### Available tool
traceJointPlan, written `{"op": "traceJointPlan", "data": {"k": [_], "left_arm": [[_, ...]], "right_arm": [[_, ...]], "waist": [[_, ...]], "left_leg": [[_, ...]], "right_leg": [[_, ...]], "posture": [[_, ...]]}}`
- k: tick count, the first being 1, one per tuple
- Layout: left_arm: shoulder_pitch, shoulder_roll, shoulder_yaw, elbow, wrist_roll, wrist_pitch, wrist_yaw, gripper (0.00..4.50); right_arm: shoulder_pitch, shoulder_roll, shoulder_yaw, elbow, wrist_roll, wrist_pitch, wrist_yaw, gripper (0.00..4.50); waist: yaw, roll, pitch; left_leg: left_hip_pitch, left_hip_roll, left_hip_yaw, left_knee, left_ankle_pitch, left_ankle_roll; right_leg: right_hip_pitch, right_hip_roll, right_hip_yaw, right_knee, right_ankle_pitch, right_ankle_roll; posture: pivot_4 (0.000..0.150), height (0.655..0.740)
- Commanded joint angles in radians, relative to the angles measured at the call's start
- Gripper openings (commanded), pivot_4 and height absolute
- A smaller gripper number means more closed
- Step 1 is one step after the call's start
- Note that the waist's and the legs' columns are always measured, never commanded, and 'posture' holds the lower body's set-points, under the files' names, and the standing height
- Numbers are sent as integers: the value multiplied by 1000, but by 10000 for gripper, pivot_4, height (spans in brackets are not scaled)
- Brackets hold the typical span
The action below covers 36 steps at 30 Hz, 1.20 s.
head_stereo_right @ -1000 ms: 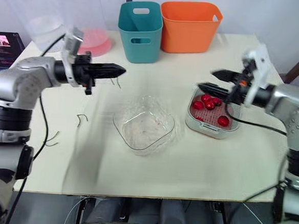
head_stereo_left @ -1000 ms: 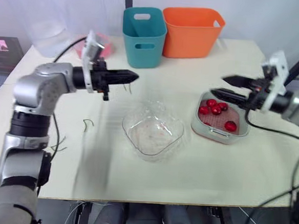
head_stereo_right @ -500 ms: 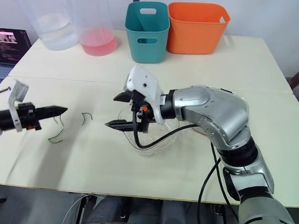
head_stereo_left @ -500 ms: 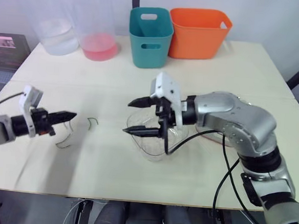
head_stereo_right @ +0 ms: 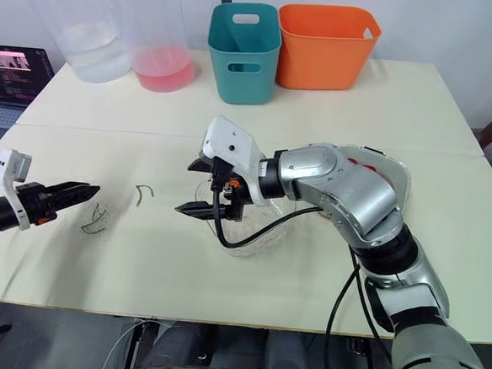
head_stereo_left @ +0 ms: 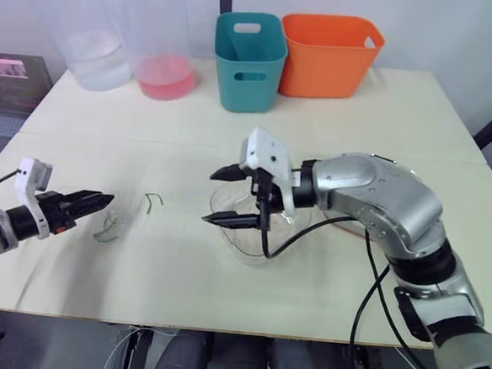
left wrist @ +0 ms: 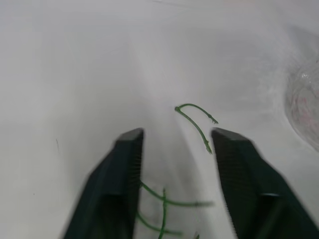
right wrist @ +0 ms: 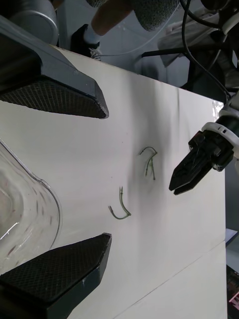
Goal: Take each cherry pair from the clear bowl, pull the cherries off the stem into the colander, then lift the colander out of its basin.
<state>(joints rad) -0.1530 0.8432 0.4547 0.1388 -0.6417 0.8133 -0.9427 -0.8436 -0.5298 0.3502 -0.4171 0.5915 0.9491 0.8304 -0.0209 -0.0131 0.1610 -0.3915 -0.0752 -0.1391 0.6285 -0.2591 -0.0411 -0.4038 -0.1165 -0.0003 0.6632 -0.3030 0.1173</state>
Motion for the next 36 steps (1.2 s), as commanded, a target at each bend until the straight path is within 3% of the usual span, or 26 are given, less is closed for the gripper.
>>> {"op": "traceJointPlan", "data": {"k": [1,7,17,23,25,29,32,36], "left_arm": [[-37,14,44,0,-28,-11,0,44585],[-126,42,62,-21,-54,-9,12,44585],[-286,19,-127,-310,-27,-75,22,44585],[-372,21,-192,-242,20,-150,-16,44585],[-365,29,-195,-192,40,-185,-41,45000],[-418,44,-192,-42,64,-237,-88,45000],[-433,51,-196,74,95,-296,-130,45000],[-405,31,-189,114,110,-342,-128,45000]], "right_arm": [[-2,9,-42,-23,9,2,-8,39960],[18,12,-145,17,36,-1,-30,39960],[200,-95,-632,203,66,-108,-140,39960],[377,-239,-901,341,49,-222,-126,39960],[437,-279,-990,411,40,-273,-111,44396],[513,-334,-1116,555,37,-353,-90,44895],[561,-371,-1185,653,41,-394,-63,44895],[605,-374,-1189,633,55,-389,-62,44895]], "waist": [[0,0,0],[0,-1,0],[12,-1,0],[-3,0,0],[-4,1,0],[-4,1,0],[0,1,0],[-4,1,0]], "left_leg": [[0,0,0,0,0,0],[0,0,0,0,0,0],[0,-1,0,0,1,-1],[1,-1,5,-1,0,0],[2,1,7,-1,0,1],[3,1,10,0,-2,4],[3,1,10,1,-2,4],[5,1,11,0,-3,5]], "right_leg": [[0,0,0,0,0,0],[0,0,0,0,0,0],[3,-1,-1,-1,0,0],[2,0,0,-2,0,0],[2,0,0,-1,0,0],[3,2,0,0,0,0],[5,2,0,-1,0,0],[6,2,0,-1,0,0]], "posture": [[1500,7394],[1500,7394],[1500,7394],[1500,7394],[1500,7394],[1500,7394],[1500,7394],[1500,7394]]}}
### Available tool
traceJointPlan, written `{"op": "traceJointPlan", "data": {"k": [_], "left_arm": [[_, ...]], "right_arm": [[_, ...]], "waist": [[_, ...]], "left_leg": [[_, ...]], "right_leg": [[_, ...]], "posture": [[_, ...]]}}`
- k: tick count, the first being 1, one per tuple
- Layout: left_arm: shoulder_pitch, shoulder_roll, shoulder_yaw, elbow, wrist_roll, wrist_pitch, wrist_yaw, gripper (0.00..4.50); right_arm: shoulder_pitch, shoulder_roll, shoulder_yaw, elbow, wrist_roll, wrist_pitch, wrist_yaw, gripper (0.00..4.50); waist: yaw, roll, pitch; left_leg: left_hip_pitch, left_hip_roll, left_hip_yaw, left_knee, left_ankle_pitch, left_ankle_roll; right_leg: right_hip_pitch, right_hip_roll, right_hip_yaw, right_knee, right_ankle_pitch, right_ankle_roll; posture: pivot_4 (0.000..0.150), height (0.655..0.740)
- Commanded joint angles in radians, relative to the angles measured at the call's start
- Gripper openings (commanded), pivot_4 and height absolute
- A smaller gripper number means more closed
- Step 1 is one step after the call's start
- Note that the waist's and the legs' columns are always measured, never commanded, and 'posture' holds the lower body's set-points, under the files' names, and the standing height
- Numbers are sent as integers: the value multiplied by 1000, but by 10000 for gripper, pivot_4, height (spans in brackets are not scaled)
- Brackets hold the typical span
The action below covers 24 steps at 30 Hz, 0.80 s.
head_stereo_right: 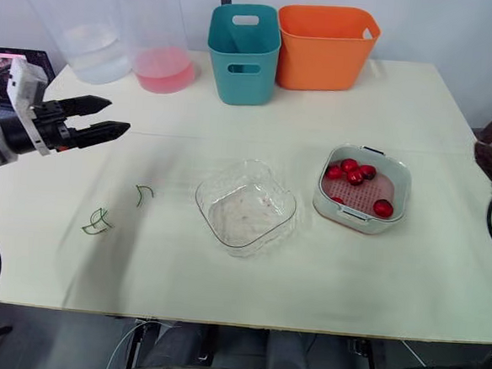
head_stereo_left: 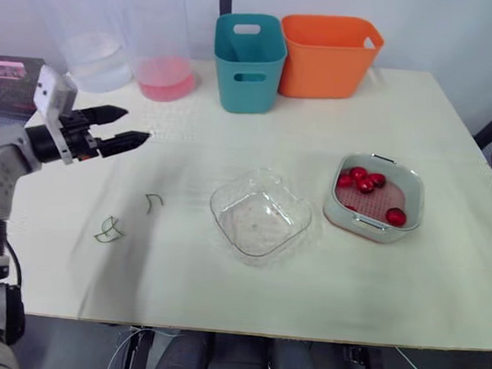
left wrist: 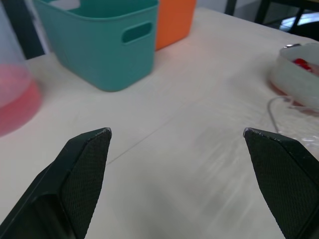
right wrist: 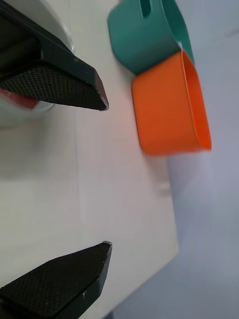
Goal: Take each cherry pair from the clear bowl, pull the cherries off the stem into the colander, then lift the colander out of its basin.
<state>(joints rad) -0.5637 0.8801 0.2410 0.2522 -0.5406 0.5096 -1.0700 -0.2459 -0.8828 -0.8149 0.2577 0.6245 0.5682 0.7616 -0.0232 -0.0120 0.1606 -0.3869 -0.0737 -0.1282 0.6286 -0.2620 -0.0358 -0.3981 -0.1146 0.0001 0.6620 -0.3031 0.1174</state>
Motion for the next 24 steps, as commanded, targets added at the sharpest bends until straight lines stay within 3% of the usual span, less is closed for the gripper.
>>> {"op": "traceJointPlan", "data": {"k": [1,7,11,17,21,24], "left_arm": [[10,-12,29,-2,9,-38,10,45000],[65,27,35,-169,-62,84,-31,45000],[64,142,-9,-416,-172,234,-142,45000],[58,275,-95,-644,-315,379,-290,45000],[-11,207,-148,-695,-312,359,-233,45000],[-29,179,-179,-742,-299,362,-200,45000]], "right_arm": [[15,-22,-15,-53,24,2,6,44895],[65,-122,98,-179,9,80,90,44895],[84,-378,321,-364,-18,130,298,44895],[-10,-597,600,-472,-60,91,530,44895],[-205,-546,775,-503,-104,122,530,44895],[-224,-489,850,-552,-156,130,494,44895]], "waist": [[-2,0,0],[0,1,1],[-2,4,2],[0,7,4],[6,9,5],[5,6,5]], "left_leg": [[0,0,0,0,0,0],[0,0,-4,0,0,0],[-1,0,-4,1,0,0],[2,2,-4,0,-2,2],[1,1,-4,1,-2,3],[-1,1,-6,0,-2,3]], "right_leg": [[0,0,0,0,0,0],[0,0,1,0,0,0],[0,0,1,0,0,0],[5,1,-1,-6,0,0],[6,1,-2,-7,0,0],[5,1,-2,-9,0,0]], "posture": [[1500,7394],[1500,7394],[1500,7394],[1500,7394],[1500,7394],[1500,7394]]}}
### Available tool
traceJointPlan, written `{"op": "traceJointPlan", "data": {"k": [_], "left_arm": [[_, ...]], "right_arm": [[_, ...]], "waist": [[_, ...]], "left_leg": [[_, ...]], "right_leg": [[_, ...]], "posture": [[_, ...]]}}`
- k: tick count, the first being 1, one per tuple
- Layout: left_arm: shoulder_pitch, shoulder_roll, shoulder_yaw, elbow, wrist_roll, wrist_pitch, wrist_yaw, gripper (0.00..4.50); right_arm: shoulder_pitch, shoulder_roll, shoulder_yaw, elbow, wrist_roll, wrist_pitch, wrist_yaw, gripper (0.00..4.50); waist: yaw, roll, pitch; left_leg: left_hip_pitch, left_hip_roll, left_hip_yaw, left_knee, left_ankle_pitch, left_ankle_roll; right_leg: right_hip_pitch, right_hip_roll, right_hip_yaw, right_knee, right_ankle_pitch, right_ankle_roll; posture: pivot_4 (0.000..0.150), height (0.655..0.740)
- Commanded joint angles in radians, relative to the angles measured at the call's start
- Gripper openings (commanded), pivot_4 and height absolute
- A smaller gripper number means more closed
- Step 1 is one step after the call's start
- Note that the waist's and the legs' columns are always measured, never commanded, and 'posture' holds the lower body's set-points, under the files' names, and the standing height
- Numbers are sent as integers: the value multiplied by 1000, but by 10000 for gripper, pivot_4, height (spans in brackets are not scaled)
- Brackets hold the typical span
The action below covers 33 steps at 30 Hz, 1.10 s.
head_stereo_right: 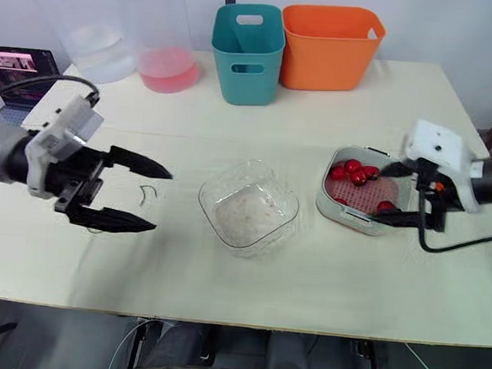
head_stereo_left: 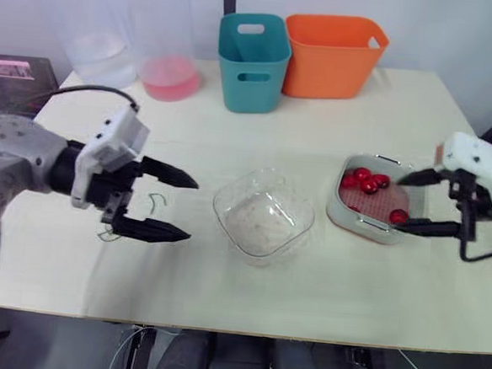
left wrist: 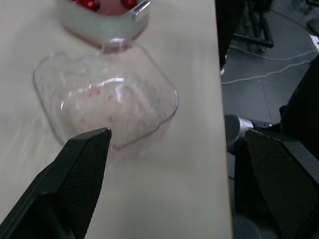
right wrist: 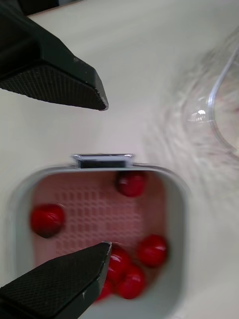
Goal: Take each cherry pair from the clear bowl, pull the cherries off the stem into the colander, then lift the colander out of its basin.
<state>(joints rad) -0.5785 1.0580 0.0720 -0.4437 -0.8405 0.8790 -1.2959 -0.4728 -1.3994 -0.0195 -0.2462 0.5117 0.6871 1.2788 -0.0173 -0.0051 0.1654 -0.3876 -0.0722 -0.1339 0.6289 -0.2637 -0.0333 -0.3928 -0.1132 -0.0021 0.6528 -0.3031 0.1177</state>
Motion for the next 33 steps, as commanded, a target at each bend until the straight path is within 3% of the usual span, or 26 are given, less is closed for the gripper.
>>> {"op": "traceJointPlan", "data": {"k": [1,13,16,21,33], "left_arm": [[-15,-5,-13,-61,-10,3,38,45000],[-16,-50,-20,-114,-57,32,133,45000],[-13,-54,-20,-114,-58,29,141,45000],[-7,-53,-18,-107,-50,22,145,45000],[41,-46,7,-97,-31,-21,142,45000]], "right_arm": [[8,36,71,-61,-54,27,-32,44895],[31,97,131,-82,-150,83,-86,44895],[23,107,126,-78,-140,106,-87,36481],[31,119,143,-60,-176,82,-90,11791],[10,135,139,-39,-197,64,-69,11791]], "waist": [[-1,0,0],[2,0,0],[1,0,0],[2,0,0],[2,0,0]], "left_leg": [[-1,0,0,0,0,0],[-2,0,0,2,0,0],[-2,-1,0,2,0,-1],[-2,-1,0,2,1,-1],[-2,0,0,2,2,-4]], "right_leg": [[-1,0,0,0,0,0],[-2,0,0,0,1,1],[-2,0,0,0,1,1],[-2,0,0,0,1,1],[-2,0,0,0,1,1]], "posture": [[1500,7394],[1500,7394],[1500,7394],[1500,7394],[1500,7394]]}}
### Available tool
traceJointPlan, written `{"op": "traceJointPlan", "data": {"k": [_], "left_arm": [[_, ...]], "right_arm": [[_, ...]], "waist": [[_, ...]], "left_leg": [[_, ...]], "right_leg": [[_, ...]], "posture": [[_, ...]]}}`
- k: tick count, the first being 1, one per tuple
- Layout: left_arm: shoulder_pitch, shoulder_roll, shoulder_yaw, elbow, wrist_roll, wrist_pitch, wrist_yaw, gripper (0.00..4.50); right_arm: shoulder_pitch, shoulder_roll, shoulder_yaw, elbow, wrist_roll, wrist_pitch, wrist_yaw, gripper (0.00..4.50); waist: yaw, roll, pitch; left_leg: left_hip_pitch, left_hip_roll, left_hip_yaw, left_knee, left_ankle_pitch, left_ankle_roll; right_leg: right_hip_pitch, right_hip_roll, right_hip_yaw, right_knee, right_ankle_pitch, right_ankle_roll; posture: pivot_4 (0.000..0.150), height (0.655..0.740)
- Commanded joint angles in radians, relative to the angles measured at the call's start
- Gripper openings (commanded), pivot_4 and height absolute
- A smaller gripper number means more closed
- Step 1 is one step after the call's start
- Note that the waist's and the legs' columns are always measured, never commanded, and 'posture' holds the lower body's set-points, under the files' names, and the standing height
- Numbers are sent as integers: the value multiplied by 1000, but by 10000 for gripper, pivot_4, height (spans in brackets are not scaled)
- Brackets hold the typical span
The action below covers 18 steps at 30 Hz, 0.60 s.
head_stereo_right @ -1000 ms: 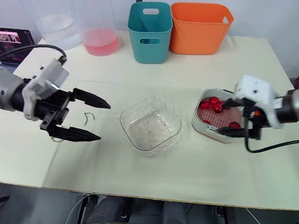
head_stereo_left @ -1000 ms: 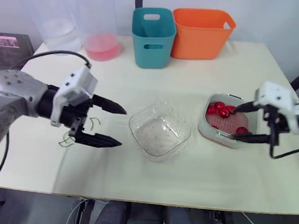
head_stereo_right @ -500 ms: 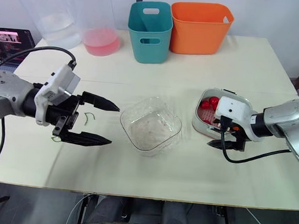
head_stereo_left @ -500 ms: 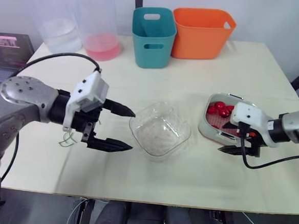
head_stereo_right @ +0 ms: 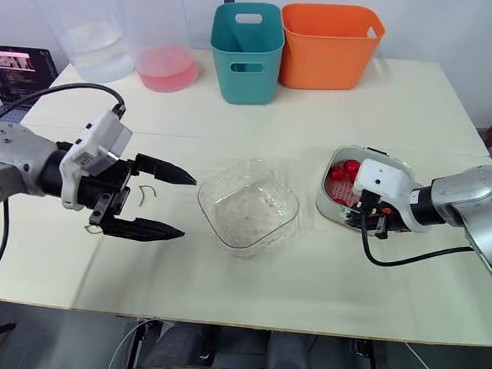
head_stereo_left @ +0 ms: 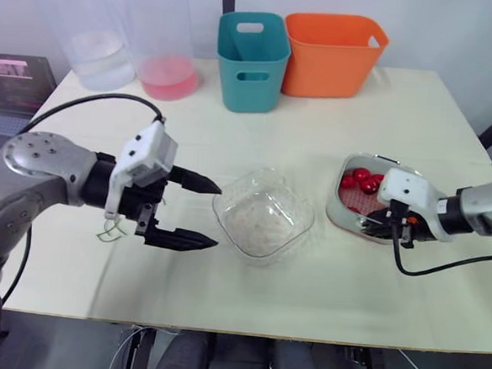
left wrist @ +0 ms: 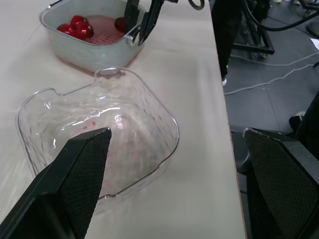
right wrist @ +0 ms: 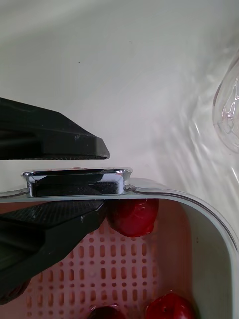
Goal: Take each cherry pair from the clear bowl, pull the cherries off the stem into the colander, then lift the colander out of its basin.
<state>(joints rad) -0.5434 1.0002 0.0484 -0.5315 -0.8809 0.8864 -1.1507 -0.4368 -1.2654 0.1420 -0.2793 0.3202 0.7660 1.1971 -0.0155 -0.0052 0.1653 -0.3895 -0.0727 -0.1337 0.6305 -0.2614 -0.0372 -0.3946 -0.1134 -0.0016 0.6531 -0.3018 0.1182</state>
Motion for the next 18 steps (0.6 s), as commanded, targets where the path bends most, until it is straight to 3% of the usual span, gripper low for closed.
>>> {"op": "traceJointPlan", "data": {"k": [1,4,18], "left_arm": [[11,12,30,-7,14,-35,-4,45000],[21,12,27,-4,23,-50,-7,45000],[38,7,22,69,76,-106,-34,45000]], "right_arm": [[-29,1,-23,-4,-7,-16,15,9118],[-28,-2,-28,-2,-9,-21,18,2052],[-70,-50,-91,-3,5,-15,41,2053]], "waist": [[0,0,0],[-1,0,0],[-2,0,0]], "left_leg": [[0,0,0,0,0,0],[0,0,0,0,0,0],[0,0,0,0,0,0]], "right_leg": [[0,0,0,0,0,0],[0,0,0,0,0,0],[0,0,0,0,0,0]], "posture": [[1500,7394],[1500,7394],[1500,7394]]}}
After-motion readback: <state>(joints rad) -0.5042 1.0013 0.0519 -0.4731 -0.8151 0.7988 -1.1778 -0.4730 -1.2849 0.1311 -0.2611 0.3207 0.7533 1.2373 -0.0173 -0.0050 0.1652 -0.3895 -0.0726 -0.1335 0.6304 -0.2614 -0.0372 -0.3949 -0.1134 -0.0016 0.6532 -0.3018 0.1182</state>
